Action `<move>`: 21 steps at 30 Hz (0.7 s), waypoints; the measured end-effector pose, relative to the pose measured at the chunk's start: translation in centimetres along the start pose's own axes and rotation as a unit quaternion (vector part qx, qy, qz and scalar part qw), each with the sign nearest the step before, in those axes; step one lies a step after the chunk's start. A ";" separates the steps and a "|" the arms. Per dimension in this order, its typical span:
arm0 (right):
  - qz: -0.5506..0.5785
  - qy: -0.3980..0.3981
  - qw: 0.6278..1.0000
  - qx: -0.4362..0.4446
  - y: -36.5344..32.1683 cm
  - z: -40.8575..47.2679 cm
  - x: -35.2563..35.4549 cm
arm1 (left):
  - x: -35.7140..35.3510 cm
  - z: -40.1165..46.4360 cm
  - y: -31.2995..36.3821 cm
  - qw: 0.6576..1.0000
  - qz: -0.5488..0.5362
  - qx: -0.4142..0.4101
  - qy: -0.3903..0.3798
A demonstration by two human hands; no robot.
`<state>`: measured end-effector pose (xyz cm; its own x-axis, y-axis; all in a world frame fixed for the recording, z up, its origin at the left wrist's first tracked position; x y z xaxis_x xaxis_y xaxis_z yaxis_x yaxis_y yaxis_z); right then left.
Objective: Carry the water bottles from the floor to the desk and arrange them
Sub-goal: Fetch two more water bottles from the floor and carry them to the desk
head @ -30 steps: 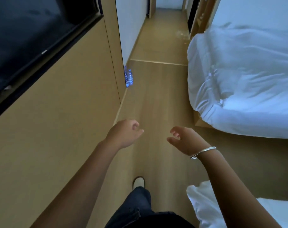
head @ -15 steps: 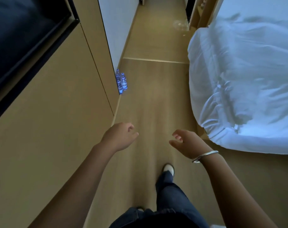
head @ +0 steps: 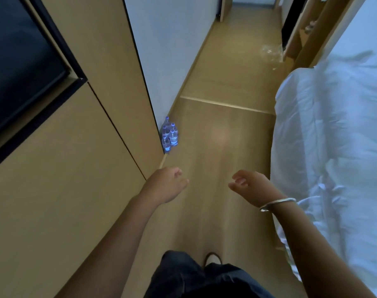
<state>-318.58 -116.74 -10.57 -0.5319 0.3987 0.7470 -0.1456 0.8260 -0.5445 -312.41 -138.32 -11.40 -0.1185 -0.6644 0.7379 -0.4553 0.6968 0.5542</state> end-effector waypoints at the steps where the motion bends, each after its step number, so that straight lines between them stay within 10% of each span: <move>1: -0.002 -0.004 1.000 0.004 -0.1 1.6 0.7 | 0.2 1.3 0.2 1.000 0.001 0.011 0.000; 21: -0.078 -0.099 0.990 0.065 -9.2 41.8 10.7 | 10.3 37.6 2.4 0.996 -0.025 0.077 -0.029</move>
<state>-357.84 -136.68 -13.50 -0.6464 0.1744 0.7428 -0.3373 0.8079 -0.4832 -347.94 -153.61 -16.96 -0.1420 -0.7143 0.6852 -0.5917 0.6162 0.5198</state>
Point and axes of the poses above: each hand's wrist, its own z-axis towards the middle knuckle, its own x-axis out of the back of the hand, y = z × x, the point moved 8 cm from there along z, towards the middle knuckle, and after that the axes turned 1 degree about z, right-handed, at the moved point
